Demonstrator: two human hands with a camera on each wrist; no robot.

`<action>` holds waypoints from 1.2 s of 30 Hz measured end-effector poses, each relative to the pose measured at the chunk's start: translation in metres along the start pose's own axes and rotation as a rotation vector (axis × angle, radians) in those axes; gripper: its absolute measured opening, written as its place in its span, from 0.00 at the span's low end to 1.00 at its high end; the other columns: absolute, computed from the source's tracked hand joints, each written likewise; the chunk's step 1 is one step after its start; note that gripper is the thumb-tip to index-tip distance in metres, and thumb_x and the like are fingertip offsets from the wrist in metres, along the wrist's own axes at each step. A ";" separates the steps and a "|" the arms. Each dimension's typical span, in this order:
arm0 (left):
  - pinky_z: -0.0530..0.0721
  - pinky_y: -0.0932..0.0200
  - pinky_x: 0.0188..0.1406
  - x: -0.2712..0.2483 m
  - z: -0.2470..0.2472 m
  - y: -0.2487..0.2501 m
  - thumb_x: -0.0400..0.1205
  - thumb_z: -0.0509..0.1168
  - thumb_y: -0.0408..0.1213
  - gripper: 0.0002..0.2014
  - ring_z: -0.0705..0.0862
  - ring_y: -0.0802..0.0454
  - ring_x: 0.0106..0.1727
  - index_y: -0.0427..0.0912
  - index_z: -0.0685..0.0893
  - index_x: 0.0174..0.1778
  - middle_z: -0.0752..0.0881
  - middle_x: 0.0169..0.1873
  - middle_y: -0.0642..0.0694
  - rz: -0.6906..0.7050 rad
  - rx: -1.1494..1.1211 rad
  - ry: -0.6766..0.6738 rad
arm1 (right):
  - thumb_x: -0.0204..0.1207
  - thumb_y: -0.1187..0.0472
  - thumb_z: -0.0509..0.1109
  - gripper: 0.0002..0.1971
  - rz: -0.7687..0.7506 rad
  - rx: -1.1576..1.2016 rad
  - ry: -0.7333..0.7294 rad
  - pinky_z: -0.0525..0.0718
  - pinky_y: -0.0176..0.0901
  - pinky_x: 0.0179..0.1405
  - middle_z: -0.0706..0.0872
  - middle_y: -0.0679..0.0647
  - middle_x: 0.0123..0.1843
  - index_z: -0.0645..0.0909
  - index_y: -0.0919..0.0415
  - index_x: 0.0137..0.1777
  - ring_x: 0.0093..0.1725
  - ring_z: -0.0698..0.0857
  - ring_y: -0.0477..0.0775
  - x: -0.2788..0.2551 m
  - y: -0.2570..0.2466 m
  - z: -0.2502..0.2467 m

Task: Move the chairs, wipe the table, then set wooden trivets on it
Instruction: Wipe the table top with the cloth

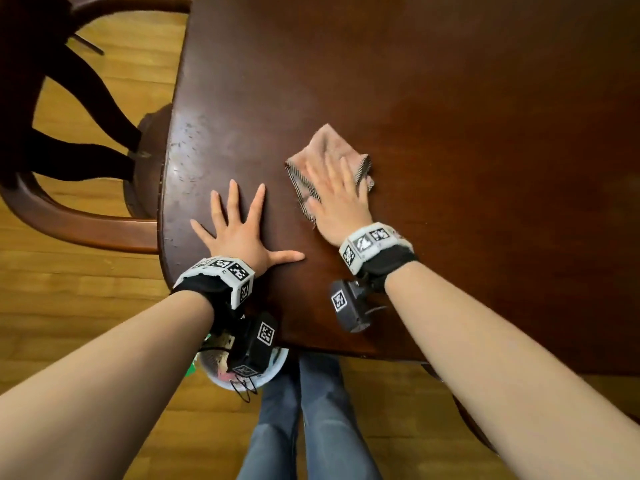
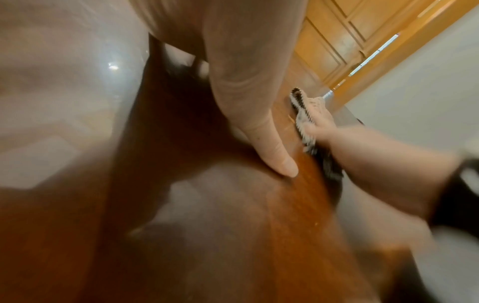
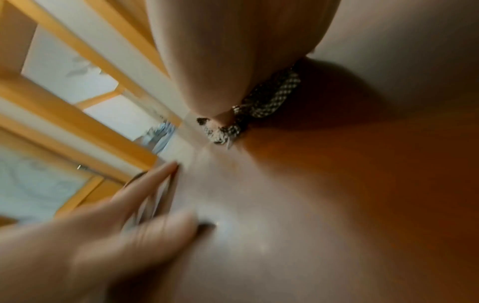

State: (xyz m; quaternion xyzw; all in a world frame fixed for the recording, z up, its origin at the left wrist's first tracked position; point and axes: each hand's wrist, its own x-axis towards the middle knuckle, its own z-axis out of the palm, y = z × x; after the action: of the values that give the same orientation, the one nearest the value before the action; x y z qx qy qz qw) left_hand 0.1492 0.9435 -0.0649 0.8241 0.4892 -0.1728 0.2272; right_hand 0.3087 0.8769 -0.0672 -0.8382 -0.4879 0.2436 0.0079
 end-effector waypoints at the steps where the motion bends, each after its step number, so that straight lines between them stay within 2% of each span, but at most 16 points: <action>1: 0.39 0.21 0.74 -0.001 -0.001 0.003 0.52 0.66 0.79 0.64 0.31 0.40 0.82 0.68 0.36 0.79 0.32 0.82 0.51 -0.009 -0.001 -0.008 | 0.86 0.48 0.48 0.30 -0.047 -0.024 -0.030 0.39 0.63 0.81 0.36 0.46 0.86 0.38 0.42 0.84 0.85 0.36 0.53 -0.019 0.004 0.003; 4: 0.41 0.22 0.75 -0.002 -0.005 0.005 0.53 0.67 0.79 0.65 0.30 0.40 0.82 0.67 0.36 0.80 0.32 0.82 0.51 -0.024 0.004 -0.029 | 0.86 0.50 0.50 0.32 -0.015 0.006 -0.053 0.42 0.64 0.81 0.38 0.46 0.86 0.35 0.43 0.84 0.85 0.39 0.53 -0.050 0.046 0.002; 7: 0.41 0.22 0.75 -0.002 -0.005 0.006 0.53 0.66 0.79 0.65 0.30 0.40 0.82 0.67 0.35 0.80 0.31 0.82 0.51 -0.026 0.013 -0.039 | 0.85 0.51 0.51 0.35 0.206 0.128 0.006 0.41 0.66 0.80 0.37 0.50 0.86 0.30 0.42 0.82 0.85 0.39 0.54 -0.036 0.092 -0.016; 9: 0.40 0.23 0.75 -0.003 -0.004 0.006 0.53 0.65 0.79 0.64 0.30 0.41 0.82 0.66 0.35 0.80 0.31 0.82 0.51 -0.020 0.017 -0.034 | 0.86 0.50 0.49 0.33 0.343 0.136 0.024 0.40 0.67 0.80 0.35 0.51 0.86 0.32 0.43 0.83 0.85 0.36 0.55 -0.007 0.107 -0.032; 12: 0.40 0.25 0.76 -0.005 -0.002 0.003 0.55 0.65 0.79 0.63 0.31 0.42 0.82 0.65 0.36 0.80 0.32 0.82 0.51 0.002 0.025 -0.021 | 0.86 0.47 0.47 0.30 0.424 0.133 0.029 0.39 0.70 0.80 0.35 0.51 0.86 0.38 0.42 0.84 0.84 0.35 0.57 0.041 0.088 -0.048; 15: 0.40 0.27 0.77 -0.007 -0.001 -0.007 0.58 0.67 0.76 0.63 0.32 0.44 0.83 0.61 0.37 0.82 0.34 0.83 0.51 0.053 0.037 -0.010 | 0.84 0.49 0.52 0.33 0.244 0.101 0.027 0.42 0.73 0.79 0.37 0.52 0.86 0.40 0.44 0.84 0.85 0.38 0.57 0.050 0.029 -0.032; 17: 0.41 0.30 0.79 -0.015 0.001 -0.017 0.61 0.67 0.74 0.61 0.34 0.46 0.84 0.59 0.38 0.82 0.36 0.83 0.51 0.100 0.048 0.000 | 0.84 0.50 0.53 0.34 0.073 0.076 0.006 0.43 0.70 0.80 0.38 0.50 0.86 0.38 0.45 0.84 0.85 0.39 0.55 0.020 -0.011 -0.007; 19: 0.42 0.33 0.80 -0.024 0.006 -0.027 0.64 0.65 0.73 0.58 0.37 0.47 0.84 0.57 0.40 0.83 0.37 0.84 0.50 0.124 0.046 0.035 | 0.85 0.50 0.52 0.32 -0.034 0.037 0.003 0.41 0.66 0.82 0.38 0.47 0.86 0.39 0.43 0.84 0.85 0.38 0.53 -0.026 -0.032 0.021; 22: 0.44 0.35 0.81 -0.041 0.016 -0.035 0.68 0.60 0.74 0.54 0.38 0.47 0.84 0.56 0.41 0.83 0.39 0.84 0.49 0.080 0.025 0.077 | 0.86 0.49 0.48 0.29 -0.061 -0.011 -0.006 0.38 0.60 0.81 0.38 0.44 0.86 0.40 0.41 0.84 0.85 0.36 0.50 -0.098 -0.019 0.049; 25: 0.45 0.36 0.81 -0.053 0.024 -0.037 0.70 0.58 0.74 0.52 0.38 0.45 0.84 0.55 0.42 0.83 0.38 0.84 0.49 0.044 0.015 0.072 | 0.87 0.48 0.45 0.29 0.080 -0.011 0.005 0.39 0.59 0.81 0.35 0.44 0.85 0.35 0.40 0.83 0.85 0.36 0.50 -0.148 0.028 0.059; 28: 0.46 0.35 0.81 -0.063 0.029 -0.040 0.70 0.58 0.74 0.52 0.39 0.44 0.84 0.55 0.42 0.83 0.39 0.84 0.48 0.047 0.027 0.067 | 0.87 0.48 0.45 0.29 0.354 0.083 0.061 0.41 0.64 0.82 0.37 0.48 0.86 0.34 0.39 0.83 0.85 0.37 0.51 -0.182 0.081 0.058; 31: 0.45 0.36 0.81 -0.071 0.032 -0.044 0.71 0.60 0.72 0.51 0.38 0.43 0.84 0.55 0.43 0.83 0.39 0.84 0.47 0.066 0.014 0.071 | 0.86 0.47 0.44 0.29 0.552 0.148 0.113 0.40 0.67 0.82 0.35 0.50 0.86 0.33 0.39 0.82 0.84 0.35 0.53 -0.200 0.097 0.064; 34: 0.45 0.37 0.81 -0.074 0.033 -0.047 0.72 0.61 0.71 0.50 0.38 0.42 0.84 0.55 0.44 0.84 0.39 0.84 0.46 0.088 -0.002 0.074 | 0.86 0.47 0.42 0.29 0.581 0.171 0.126 0.38 0.67 0.81 0.34 0.51 0.85 0.34 0.41 0.83 0.84 0.34 0.56 -0.205 0.062 0.076; 36: 0.45 0.37 0.81 -0.073 0.031 -0.047 0.72 0.61 0.70 0.49 0.38 0.42 0.84 0.55 0.44 0.84 0.39 0.84 0.46 0.091 -0.002 0.060 | 0.86 0.48 0.43 0.28 0.456 0.162 0.084 0.37 0.67 0.79 0.34 0.51 0.85 0.35 0.39 0.83 0.84 0.34 0.56 -0.202 0.025 0.082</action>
State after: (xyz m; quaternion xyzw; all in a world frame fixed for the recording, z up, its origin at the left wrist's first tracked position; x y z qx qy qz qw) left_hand 0.0716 0.8930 -0.0639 0.8500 0.4582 -0.1369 0.2209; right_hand 0.2133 0.6797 -0.0646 -0.9326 -0.2644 0.2425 0.0399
